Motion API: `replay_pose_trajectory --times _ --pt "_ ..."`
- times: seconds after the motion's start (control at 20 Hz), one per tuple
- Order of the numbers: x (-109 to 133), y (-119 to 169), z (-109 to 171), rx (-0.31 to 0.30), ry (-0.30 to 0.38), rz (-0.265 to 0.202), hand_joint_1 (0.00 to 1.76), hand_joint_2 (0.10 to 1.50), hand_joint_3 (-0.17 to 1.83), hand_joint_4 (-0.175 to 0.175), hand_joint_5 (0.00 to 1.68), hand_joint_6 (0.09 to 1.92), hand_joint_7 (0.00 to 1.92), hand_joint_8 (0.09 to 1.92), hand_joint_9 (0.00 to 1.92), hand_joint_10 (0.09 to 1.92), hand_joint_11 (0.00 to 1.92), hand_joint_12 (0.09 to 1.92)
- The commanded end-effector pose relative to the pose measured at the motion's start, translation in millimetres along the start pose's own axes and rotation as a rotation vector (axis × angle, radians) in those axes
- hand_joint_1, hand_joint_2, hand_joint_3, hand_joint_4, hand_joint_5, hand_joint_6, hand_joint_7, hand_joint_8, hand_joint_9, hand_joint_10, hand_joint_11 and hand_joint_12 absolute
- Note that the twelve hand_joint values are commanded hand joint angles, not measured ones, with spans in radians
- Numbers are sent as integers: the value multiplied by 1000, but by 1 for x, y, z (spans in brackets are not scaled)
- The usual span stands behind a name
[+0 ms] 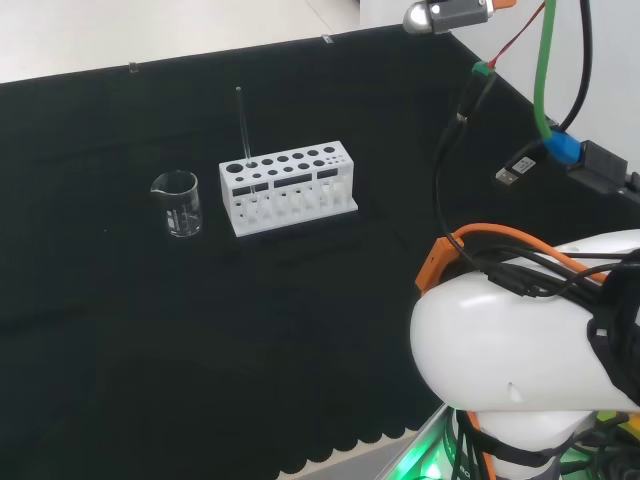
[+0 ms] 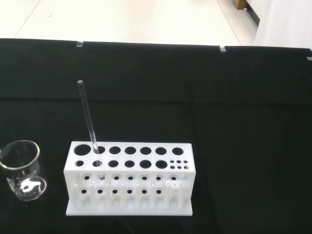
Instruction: Take the glass rod from the white test tube rack.
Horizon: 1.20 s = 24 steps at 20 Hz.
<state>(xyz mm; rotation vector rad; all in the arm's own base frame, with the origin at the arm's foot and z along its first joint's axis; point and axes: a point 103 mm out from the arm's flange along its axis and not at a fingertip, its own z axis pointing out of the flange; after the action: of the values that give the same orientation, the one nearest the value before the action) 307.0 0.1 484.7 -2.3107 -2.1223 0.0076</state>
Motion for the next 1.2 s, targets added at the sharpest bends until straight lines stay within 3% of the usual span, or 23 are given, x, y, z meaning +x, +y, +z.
replay_pose_trajectory --times 0.05,0.15,0.25,0.4,0.5,0.6,0.7,1.0,1.2 --pt "-29 -50 -73 -106 -58 75 528 951 537 -165 103 169 470 87 626 87 641 87" --pt "-22 -54 -78 -120 -49 87 445 1083 408 -160 41 87 293 87 431 87 422 87" --pt "-36 -55 -82 -121 -2 92 425 1118 364 -156 32 87 250 87 386 87 369 87" --pt "-46 -58 -80 -115 -26 122 433 1320 -78 -153 40 87 197 118 335 111 67 837" --pt "-47 -59 -80 -116 -25 123 442 1343 -150 -151 43 87 88 382 203 441 15 1022" --pt "-51 -60 -78 -117 -14 119 441 1350 -170 -150 46 87 23 554 98 698 2 1071" --pt "-51 -60 -78 -123 -27 112 446 1348 -175 -152 50 87 4 621 64 794 0 1086" --pt "-34 -57 -78 -116 -53 100 494 1321 -175 -165 102 87 16 766 110 844 0 1182" --pt "-46 -60 -77 -121 -30 109 516 1308 -175 -169 120 87 31 793 132 850 0 1224"
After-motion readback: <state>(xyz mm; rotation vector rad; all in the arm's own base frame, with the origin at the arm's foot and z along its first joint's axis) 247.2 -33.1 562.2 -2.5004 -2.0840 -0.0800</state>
